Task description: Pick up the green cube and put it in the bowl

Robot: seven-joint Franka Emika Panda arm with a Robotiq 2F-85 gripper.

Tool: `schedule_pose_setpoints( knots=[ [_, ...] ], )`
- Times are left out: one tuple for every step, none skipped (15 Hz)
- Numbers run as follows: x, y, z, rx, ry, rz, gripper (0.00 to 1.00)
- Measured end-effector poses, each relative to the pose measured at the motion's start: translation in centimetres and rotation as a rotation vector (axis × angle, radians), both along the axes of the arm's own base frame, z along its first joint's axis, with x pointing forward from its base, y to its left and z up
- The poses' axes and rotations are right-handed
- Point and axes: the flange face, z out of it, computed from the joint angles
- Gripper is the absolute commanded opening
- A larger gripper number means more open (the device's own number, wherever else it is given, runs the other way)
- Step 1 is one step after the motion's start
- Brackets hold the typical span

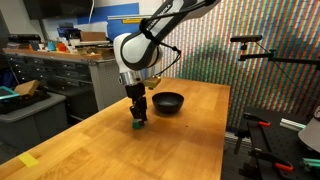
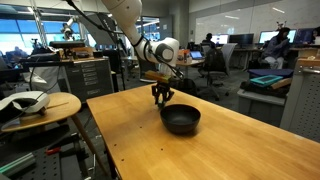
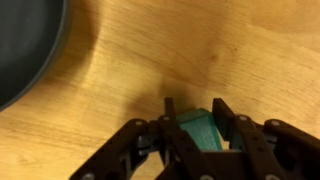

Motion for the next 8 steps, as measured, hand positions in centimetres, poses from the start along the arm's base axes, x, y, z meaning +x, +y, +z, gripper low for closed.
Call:
schedule_pose_setpoints(
  knots=[
    [0.1,0.1,0.3,0.002,-0.011,0.0,0.18],
    [0.2,0.1,0.6,0.005,-0.023,0.0,0.18],
    [0.3,0.2,1.0,0.007,-0.034,0.0,0.18],
    [0.3,0.2,1.4,0.009,-0.045,0.0,0.18],
    [0.3,0.2,1.7,0.01,-0.055,-0.001,0.18],
    [0.3,0.2,2.1,0.011,-0.065,-0.002,0.18],
    [0.3,0.2,2.5,0.012,-0.076,-0.006,0.18],
    [0.3,0.1,2.9,0.011,-0.09,-0.015,0.18]
  ],
)
